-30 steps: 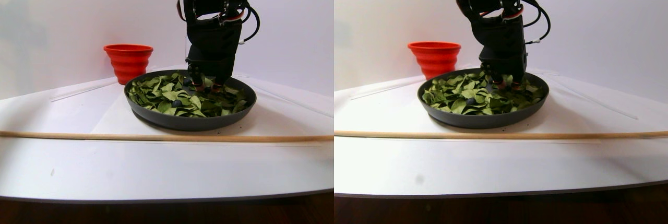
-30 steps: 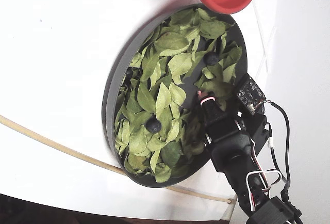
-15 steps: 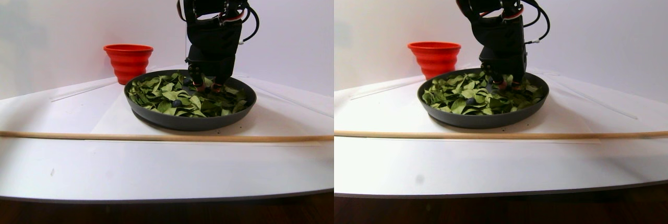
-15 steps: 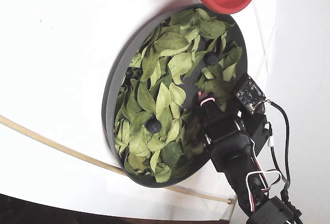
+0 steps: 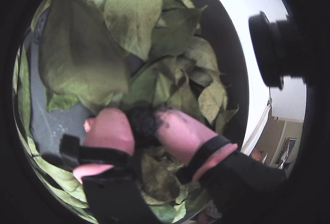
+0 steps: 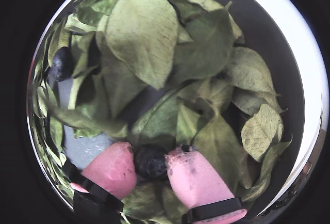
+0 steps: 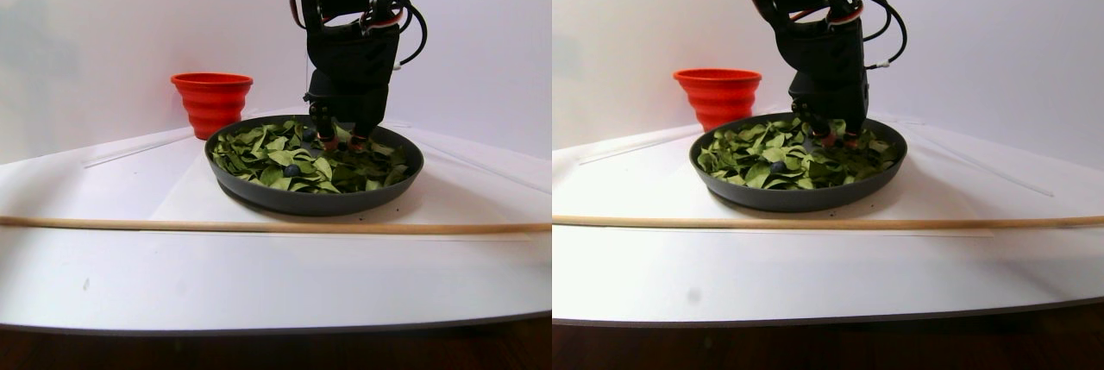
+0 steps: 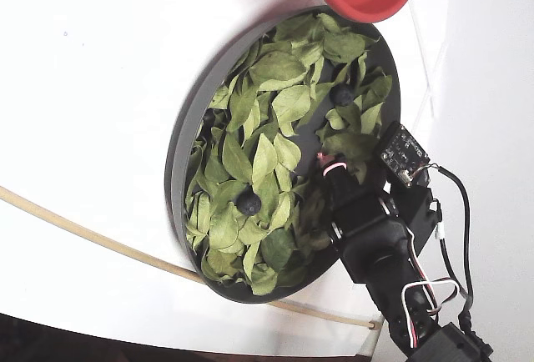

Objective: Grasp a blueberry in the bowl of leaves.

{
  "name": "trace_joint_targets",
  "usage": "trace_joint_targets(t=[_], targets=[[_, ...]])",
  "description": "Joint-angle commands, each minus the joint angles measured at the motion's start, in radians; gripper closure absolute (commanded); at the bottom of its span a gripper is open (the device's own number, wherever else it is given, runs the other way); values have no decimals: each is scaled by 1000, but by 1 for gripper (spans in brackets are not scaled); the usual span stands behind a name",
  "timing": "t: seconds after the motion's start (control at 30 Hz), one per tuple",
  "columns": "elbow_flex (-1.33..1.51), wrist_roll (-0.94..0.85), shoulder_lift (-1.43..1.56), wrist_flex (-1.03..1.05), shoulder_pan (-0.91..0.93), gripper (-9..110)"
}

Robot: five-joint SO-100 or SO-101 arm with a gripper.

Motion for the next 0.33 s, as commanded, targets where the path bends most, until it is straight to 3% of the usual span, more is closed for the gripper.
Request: trace_joint_targets(t=[0.0,0.3], targets=[[8,-14,135,5,-3,91],[43,-26,215,34,-25,91]])
